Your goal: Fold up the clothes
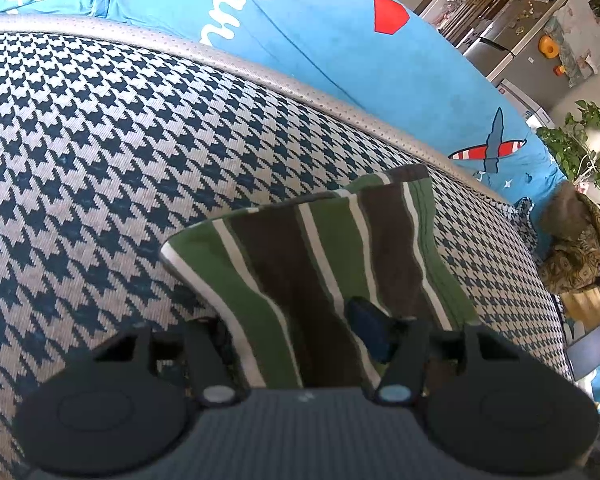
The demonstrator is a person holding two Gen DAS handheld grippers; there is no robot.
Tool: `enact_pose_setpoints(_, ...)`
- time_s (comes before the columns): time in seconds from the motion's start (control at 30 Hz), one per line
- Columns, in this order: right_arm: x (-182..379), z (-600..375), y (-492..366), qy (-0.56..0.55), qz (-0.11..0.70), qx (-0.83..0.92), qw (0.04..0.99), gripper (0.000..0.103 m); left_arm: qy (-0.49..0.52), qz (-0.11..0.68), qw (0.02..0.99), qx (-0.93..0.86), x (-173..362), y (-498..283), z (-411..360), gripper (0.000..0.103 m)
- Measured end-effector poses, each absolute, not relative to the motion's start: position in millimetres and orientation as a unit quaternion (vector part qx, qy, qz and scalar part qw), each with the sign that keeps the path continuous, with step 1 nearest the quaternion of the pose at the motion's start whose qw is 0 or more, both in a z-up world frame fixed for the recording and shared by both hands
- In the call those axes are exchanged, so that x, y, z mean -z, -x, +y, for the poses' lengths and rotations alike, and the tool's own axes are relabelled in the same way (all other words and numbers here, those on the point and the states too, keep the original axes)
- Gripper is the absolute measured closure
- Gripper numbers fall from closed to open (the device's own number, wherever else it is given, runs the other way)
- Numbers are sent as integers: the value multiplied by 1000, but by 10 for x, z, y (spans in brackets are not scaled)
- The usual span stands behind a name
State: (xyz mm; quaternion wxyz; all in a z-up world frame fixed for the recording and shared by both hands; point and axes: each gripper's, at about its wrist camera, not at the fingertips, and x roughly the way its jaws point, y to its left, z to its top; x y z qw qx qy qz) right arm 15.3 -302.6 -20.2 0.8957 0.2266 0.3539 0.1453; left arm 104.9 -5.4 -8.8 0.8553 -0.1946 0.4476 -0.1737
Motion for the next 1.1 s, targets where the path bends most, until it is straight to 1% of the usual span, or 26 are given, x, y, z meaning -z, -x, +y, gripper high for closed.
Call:
enact_pose_setpoints(0.03, 214, -3015, -176, -230, 352, -146, 895, 57, 195, 447, 855, 174, 90, -1052, -54, 45)
enact_pose_setpoints(0.13, 235, -2977, -228, -233, 346, -146, 897, 56, 195, 447, 856, 173, 93, -1064, -69, 44)
enact_pose_setpoints(0.3, 237, -2884, -337, -238, 344, -149, 896, 56, 181, 444, 861, 171, 88, -1063, -118, 43)
enact_pose_setpoints(0.5, 240, -2745, -451, -230, 342, -144, 900, 57, 140, 434, 875, 163, 63, -1006, -220, 43)
enact_pose_setpoints(0.57, 231, -2721, -460, -226, 342, -143, 901, 64, 124, 428, 881, 158, 51, -980, -267, 47)
enact_pose_setpoints(0.6, 228, -2714, -465, -224, 343, -144, 901, 69, 120, 425, 883, 158, 44, -965, -286, 50)
enact_pose_setpoints(0.63, 223, -2709, -465, -223, 344, -145, 901, 72, 118, 422, 885, 158, 35, -949, -303, 55)
enact_pose_setpoints(0.67, 214, -2707, -456, -222, 344, -144, 901, 73, 116, 418, 887, 157, 22, -933, -322, 60)
enact_pose_setpoints(0.77, 171, -2669, -429, -209, 342, -140, 905, 76, 97, 405, 897, 149, -31, -866, -404, 69)
enact_pose_setpoints(0.87, 111, -2599, -392, -183, 336, -137, 914, 78, 71, 392, 907, 138, -89, -788, -491, 75)
enact_pose_setpoints(1.1, -55, -2455, -272, -131, 314, -139, 930, 79, 35, 374, 921, 107, -257, -590, -530, 77)
